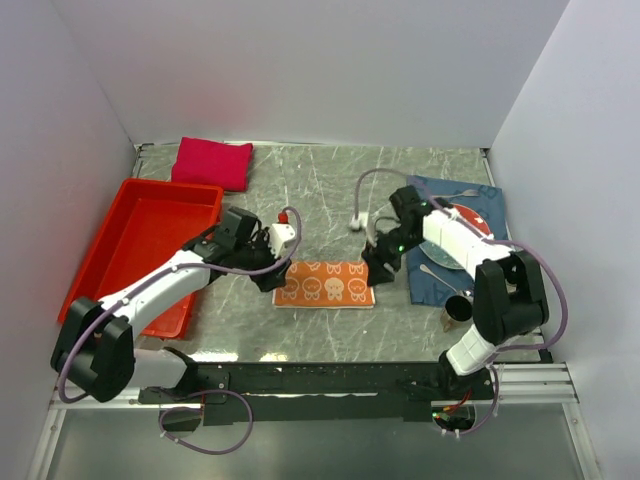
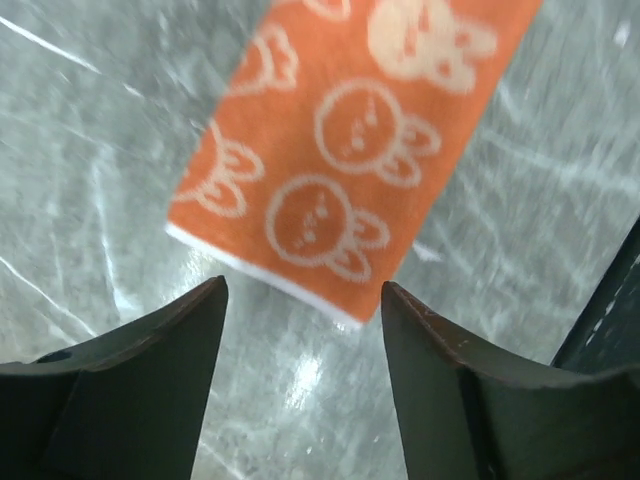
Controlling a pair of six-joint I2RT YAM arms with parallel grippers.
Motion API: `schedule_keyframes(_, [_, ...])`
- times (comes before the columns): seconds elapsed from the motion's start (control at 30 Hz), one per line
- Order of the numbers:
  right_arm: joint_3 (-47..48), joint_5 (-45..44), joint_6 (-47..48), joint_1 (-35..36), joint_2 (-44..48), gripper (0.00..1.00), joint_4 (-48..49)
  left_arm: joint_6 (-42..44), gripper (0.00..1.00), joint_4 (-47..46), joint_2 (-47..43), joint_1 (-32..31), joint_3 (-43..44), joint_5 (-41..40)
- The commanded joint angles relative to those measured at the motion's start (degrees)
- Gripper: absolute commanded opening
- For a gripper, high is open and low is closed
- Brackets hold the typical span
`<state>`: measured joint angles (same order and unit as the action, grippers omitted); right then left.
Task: Fold and stack the mixed laundry pile
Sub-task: Fold the T-shirt at the center of the board.
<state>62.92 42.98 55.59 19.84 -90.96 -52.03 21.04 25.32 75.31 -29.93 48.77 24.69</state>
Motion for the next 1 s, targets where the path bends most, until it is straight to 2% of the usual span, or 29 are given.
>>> schedule_keyframes(0.0, [7.03, -1.74, -24.37, -5.24, -6.23, 0.63, 1.57, -10.81, 0.64, -6.94, 1.58, 0.05, 2.38, 1.33])
schedule_keyframes(0.03, [8.44, -2.89, -26.57, -5.42, -8.34, 0.62, -0.07, -12.49, 0.61, -7.56, 4.9, 0.05, 2.81, 0.89])
schedule_keyframes(0.13, [13.01, -2.48, -32.91, -6.12, -17.04, 0.31, -3.24, -17.95, 0.44, -7.13, 13.07, 0.05, 5.36, -1.21])
schedule_keyframes(0.17, [14.5, -1.94, -33.79, -6.12, -20.37, 0.13, -3.86, -19.88, 0.35, -6.78, 15.11, 0.05, 7.02, -1.39])
schedule_keyframes(0.2, [15.21, -2.2, -35.71, -6.12, -21.88, 0.06, -4.22, -20.5, 0.32, -6.52, 18.35, 0.05, 7.56, -0.96])
schedule_keyframes(0.27, [16.36, -2.2, -36.78, -6.04, -24.25, 0.04, -4.39, -24.08, 0.24, -7.39, 20.4, 0.05, 7.91, -0.61])
schedule_keyframes(0.43, [19.69, -7.98, -40.99, -4.9, -28.91, 0.04, -4.66, -26.48, 0.23, -6.96, 24.35, -0.04, 7.48, -5.0])
schedule_keyframes(0.53, [27.67, -11.33, -43.11, -4.46, -34.36, 0.06, -7.64, -27.45, 0.24, -5.46, 27.17, -0.04, 7.83, -5.62])
schedule_keyframes(0.73, [56.57, -20.64, -41.89, -4.28, -47.98, 0.12, -16.85, -32.46, 0.25, -6.16, 27.53, -0.04, 7.92, -4.3])
schedule_keyframes(0.77, [62.1, -21.35, -41.1, -3.84, -50.78, 0.16, -16.53, -34.2, 0.26, -6.34, 27.44, -0.04, 8.0, -3.25])
schedule_keyframes(0.87, [68.01, -24.08, -34.96, -2.61, -52.65, 0.22, -15.73, -38.07, 0.31, -7.04, 25.6, -0.04, 7.74, -3.15])
schedule_keyframes(0.93, [69.62, -24.09, -33.19, -2.43, -51.0, 0.26, -15.82, -39.75, 0.34, -6.43, 23.14, -0.04, 7.74, -4.9])
schedule_keyframes(0.97, [67.62, -24.09, -31.7, -2.61, -49.42, 0.28, -14.08, -42.19, 0.41, -6.16, 21.82, -0.04, 7.74, -8.57])
